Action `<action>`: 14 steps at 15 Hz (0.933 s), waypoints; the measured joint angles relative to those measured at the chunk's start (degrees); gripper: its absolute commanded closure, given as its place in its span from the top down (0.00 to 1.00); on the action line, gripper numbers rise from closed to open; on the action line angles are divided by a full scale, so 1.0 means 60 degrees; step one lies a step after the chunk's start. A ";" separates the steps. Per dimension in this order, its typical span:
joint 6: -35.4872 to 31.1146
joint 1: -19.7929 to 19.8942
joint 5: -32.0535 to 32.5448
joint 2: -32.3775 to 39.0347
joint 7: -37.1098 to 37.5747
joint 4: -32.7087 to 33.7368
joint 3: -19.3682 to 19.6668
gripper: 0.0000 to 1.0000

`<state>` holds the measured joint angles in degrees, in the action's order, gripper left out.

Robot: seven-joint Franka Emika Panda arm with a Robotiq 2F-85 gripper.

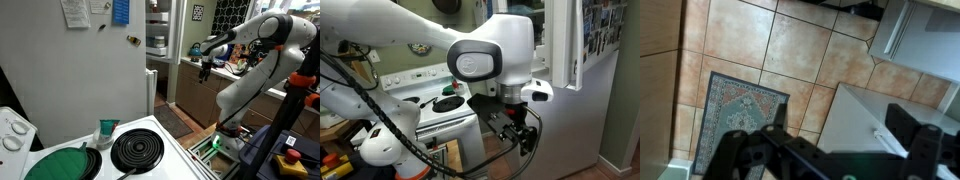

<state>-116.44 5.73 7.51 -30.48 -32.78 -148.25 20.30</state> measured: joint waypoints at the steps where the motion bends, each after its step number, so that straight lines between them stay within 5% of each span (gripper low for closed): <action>1: 0.0087 -0.0013 -0.0030 -0.0077 0.0009 0.0082 -0.0197 1.00; 9: 0.3684 -0.0643 -0.0457 -0.1373 0.1264 0.2200 -0.2258 1.00; 14: 0.3789 -0.0771 -0.0432 -0.1330 0.1349 0.2357 -0.2208 1.00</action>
<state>-93.71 1.11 4.92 -38.46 -24.69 -134.11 7.06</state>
